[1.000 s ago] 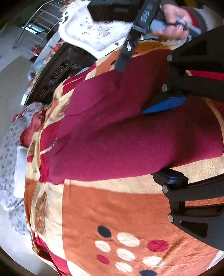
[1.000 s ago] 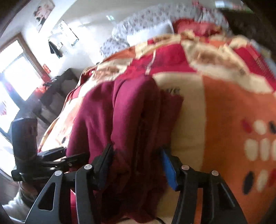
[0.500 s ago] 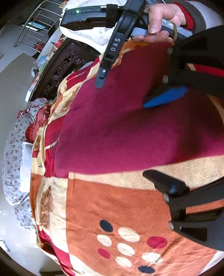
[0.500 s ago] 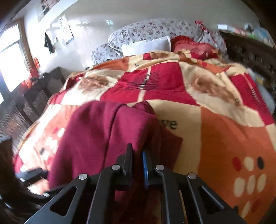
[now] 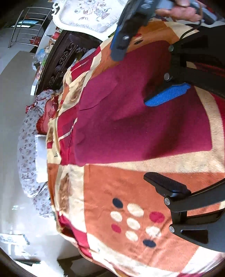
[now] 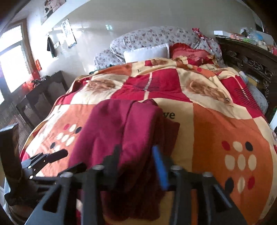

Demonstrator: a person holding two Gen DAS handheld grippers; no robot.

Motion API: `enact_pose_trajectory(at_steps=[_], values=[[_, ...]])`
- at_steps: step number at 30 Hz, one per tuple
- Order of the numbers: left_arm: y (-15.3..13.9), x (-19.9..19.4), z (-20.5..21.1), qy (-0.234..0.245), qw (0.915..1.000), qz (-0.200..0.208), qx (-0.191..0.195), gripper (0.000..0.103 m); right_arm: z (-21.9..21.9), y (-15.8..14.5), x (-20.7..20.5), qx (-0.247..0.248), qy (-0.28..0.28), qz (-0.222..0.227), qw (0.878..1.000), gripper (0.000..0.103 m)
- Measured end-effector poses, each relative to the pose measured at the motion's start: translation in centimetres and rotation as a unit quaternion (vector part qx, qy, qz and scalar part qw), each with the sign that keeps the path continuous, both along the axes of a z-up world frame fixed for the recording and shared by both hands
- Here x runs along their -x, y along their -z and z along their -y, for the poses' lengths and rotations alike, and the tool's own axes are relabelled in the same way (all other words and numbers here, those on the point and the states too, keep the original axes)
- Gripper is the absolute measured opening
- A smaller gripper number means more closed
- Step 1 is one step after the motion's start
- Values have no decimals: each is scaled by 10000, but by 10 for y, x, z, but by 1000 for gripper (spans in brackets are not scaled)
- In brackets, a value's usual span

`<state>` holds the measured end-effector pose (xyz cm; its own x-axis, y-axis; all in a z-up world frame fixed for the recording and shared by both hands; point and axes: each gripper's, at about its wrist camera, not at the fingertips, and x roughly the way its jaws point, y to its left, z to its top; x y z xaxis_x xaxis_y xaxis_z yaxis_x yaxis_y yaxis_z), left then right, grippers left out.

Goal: Fold small clothes

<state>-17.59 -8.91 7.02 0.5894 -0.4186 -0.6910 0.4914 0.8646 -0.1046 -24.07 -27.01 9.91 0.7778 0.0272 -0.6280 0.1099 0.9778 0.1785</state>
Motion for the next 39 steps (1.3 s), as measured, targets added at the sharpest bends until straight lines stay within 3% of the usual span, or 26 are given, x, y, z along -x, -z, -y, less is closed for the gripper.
enact_pose_trajectory(at_steps=[8, 12, 28, 39], values=[[-17, 28, -11, -239, 9988, 410, -77, 82, -20, -1, 25, 96, 198, 69, 9997, 59], [-22, 32, -17, -335, 9986, 408, -5, 82, -25, -6, 35, 212, 273, 163, 9993, 71], [-34, 42, -18, -414, 9967, 704, -16, 82, -31, -10, 42, 195, 265, 158, 9993, 79], [-32, 40, -19, -446, 9966, 689, -14, 82, -33, -7, 36, 184, 261, 52, 9995, 83]])
